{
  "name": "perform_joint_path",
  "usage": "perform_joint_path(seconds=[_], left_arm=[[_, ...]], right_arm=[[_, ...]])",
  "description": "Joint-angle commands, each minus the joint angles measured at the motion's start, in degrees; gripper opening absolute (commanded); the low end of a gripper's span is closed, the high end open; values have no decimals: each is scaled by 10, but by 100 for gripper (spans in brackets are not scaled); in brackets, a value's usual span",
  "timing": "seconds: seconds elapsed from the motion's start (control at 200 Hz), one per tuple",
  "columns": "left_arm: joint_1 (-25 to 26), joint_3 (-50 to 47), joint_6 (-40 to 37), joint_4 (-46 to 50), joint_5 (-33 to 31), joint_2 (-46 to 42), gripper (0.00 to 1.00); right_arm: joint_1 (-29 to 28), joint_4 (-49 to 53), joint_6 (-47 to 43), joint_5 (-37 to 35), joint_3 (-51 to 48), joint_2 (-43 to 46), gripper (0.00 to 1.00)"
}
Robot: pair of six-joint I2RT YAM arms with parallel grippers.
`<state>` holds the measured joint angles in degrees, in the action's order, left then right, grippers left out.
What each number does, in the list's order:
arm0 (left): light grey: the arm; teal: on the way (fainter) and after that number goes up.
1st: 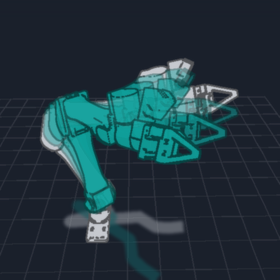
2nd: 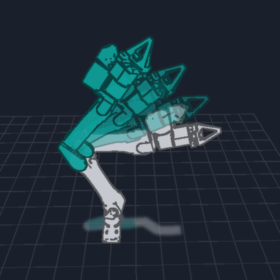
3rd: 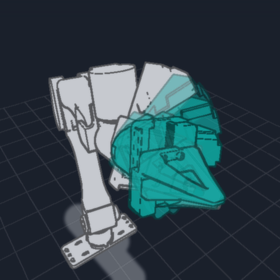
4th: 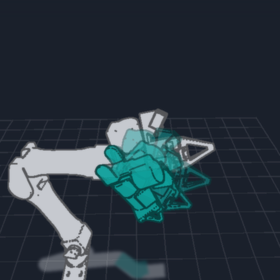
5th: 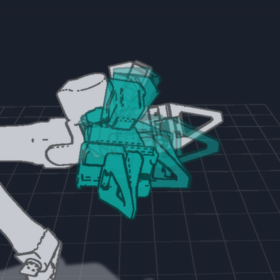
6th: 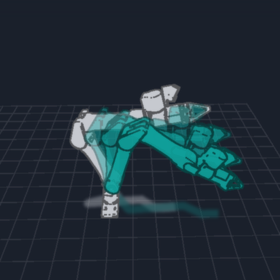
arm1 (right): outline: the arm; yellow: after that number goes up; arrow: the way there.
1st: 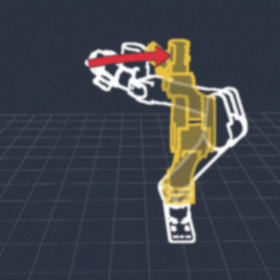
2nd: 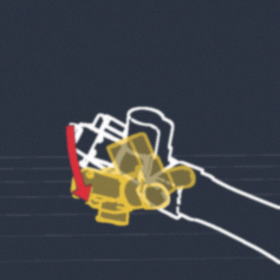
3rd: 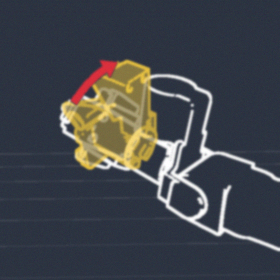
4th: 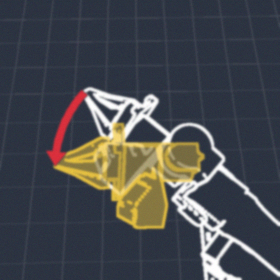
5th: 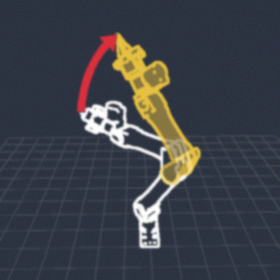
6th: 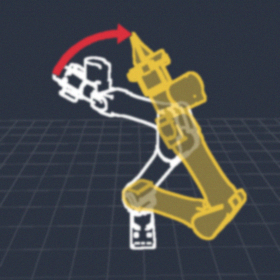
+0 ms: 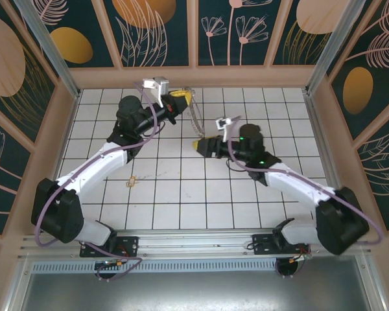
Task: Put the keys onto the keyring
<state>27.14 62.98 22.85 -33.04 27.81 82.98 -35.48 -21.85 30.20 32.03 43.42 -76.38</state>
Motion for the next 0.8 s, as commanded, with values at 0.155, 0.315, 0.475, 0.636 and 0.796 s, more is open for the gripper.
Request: perform_joint_path(seconds=[0.155, 0.315, 0.475, 0.636, 0.796], left_arm=[[-69, 22, -13, 0, -16, -30, 0], [-125, 32, 10, -18, -2, -27, 0], [-161, 51, 18, -14, 16, -24, 0], [-180, 64, 18, -5, 18, -22, 0], [-193, 69, 25, -9, 23, -18, 0]], right_arm=[[-115, 120, -48, -122, 181, -206, 64], [-174, 205, -75, -180, 317, -344, 62], [-217, 250, -103, -213, 435, -454, 61], [-249, 292, -130, -241, 525, -533, 61], [-275, 317, -153, -261, 583, -579, 61]])
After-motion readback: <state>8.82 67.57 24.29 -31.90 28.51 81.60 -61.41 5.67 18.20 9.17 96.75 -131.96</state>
